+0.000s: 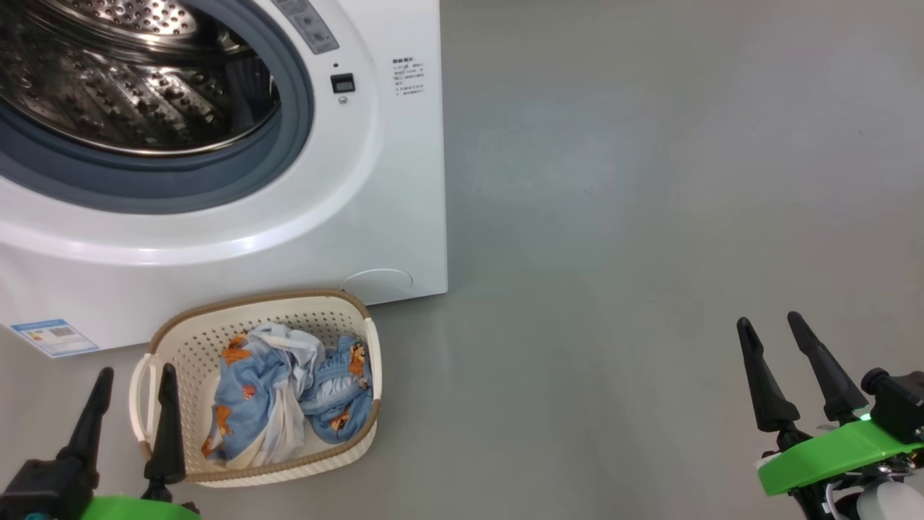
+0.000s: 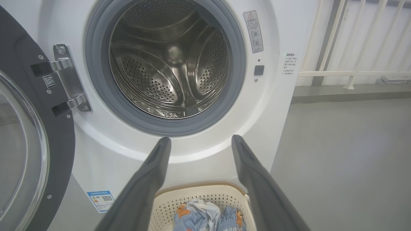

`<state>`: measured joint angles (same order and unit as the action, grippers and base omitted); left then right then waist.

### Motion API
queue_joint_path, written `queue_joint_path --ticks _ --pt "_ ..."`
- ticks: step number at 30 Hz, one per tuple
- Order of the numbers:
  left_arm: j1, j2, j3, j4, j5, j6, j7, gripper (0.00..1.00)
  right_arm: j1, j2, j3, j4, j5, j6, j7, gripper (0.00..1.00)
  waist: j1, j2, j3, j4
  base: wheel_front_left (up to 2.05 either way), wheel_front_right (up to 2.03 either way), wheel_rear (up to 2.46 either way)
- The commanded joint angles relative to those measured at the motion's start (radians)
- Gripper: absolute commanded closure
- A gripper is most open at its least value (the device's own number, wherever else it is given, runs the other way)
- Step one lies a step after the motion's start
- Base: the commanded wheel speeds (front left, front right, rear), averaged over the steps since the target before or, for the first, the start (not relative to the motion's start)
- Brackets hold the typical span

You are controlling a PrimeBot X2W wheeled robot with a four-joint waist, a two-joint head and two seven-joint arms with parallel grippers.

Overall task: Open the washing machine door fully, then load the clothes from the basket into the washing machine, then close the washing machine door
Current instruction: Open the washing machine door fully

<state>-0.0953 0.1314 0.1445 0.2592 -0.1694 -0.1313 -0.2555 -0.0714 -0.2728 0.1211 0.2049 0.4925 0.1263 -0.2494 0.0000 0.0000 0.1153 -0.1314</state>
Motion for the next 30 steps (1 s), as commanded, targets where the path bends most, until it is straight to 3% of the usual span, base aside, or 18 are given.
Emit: queue_joint_path --ticks 1,30 --pt "0.001 0.016 0.036 -0.034 0.019 0.001 -0.006 0.0 -0.002 -0.016 0.011 -0.026 -0.009 0.004 -0.012 0.0 0.0 0.0 0.0 0.002 0.0 0.0 0.0" --pt "0.021 -0.035 0.08 -0.05 0.038 0.002 -0.006 0.0 0.003 -0.018 0.023 -0.022 -0.008 0.004 -0.012 0.0 0.0 0.0 -0.01 0.016 0.0 0.0 0.0"
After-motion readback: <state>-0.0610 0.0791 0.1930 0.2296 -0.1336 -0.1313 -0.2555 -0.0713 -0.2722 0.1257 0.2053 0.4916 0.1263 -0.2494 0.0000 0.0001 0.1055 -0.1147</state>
